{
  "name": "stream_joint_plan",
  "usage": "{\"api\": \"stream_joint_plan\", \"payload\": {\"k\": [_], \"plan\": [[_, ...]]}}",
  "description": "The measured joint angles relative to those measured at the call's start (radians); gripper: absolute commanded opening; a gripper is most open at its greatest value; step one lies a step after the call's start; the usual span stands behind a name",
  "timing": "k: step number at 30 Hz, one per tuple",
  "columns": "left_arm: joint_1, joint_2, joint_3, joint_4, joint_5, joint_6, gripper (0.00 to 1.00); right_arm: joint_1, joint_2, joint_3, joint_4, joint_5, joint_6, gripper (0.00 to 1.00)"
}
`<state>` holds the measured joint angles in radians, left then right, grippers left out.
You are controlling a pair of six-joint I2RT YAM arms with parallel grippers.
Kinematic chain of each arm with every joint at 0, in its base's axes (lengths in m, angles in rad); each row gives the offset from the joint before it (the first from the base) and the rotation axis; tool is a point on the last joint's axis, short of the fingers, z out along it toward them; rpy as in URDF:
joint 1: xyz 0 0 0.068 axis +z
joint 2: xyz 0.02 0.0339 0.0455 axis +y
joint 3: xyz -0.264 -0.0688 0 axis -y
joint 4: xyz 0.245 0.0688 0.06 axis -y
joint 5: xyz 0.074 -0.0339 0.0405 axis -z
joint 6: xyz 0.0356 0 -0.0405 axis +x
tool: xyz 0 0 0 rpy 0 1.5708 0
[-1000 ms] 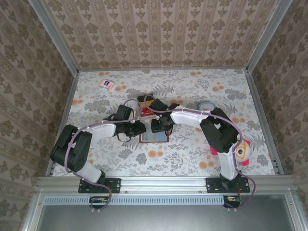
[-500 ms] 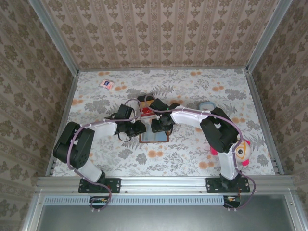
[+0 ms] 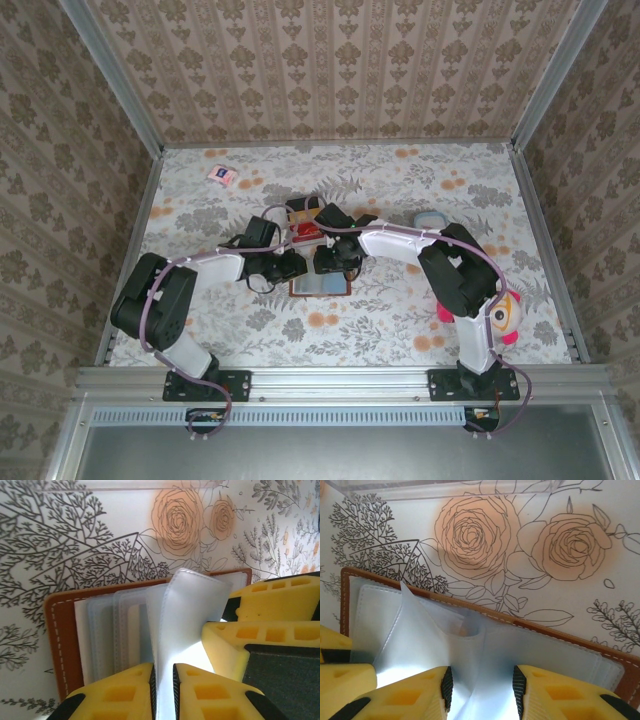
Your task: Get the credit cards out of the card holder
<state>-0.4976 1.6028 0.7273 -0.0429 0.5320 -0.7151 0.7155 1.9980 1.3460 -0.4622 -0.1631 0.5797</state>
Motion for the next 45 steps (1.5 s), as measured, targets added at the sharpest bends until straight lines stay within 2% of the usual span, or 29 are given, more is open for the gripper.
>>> {"api": "stream_joint_plan", "payload": {"k": [9,20,24,25,28,31,38,45], "plan": [[0.0,0.0,0.0,0.016,0.026,-0.004,0.22,-0.011,-0.032,-0.043,0.046,-0.035,0.023,0.46],[-0.018,-0.001,0.0,0.068,0.054,-0.035,0.24,-0.038,-0.218,-0.14,0.164,-0.051,0.107,0.52],[-0.046,-0.001,0.0,0.114,0.06,-0.073,0.3,-0.048,-0.298,-0.215,0.218,-0.024,0.136,0.55],[-0.056,-0.001,0.0,0.123,0.06,-0.081,0.34,-0.053,-0.32,-0.234,0.225,-0.011,0.14,0.55],[-0.098,-0.001,0.003,0.142,0.058,-0.106,0.53,-0.071,-0.383,-0.28,0.233,0.038,0.161,0.57],[-0.134,0.013,0.031,0.145,0.053,-0.125,0.61,-0.097,-0.436,-0.314,0.247,0.077,0.183,0.59],[-0.171,0.114,0.105,0.164,0.032,-0.146,0.63,-0.122,-0.467,-0.335,0.256,0.121,0.21,0.61],[-0.17,0.126,0.105,0.171,0.022,-0.166,0.62,-0.122,-0.467,-0.34,0.254,0.127,0.214,0.61]]}}
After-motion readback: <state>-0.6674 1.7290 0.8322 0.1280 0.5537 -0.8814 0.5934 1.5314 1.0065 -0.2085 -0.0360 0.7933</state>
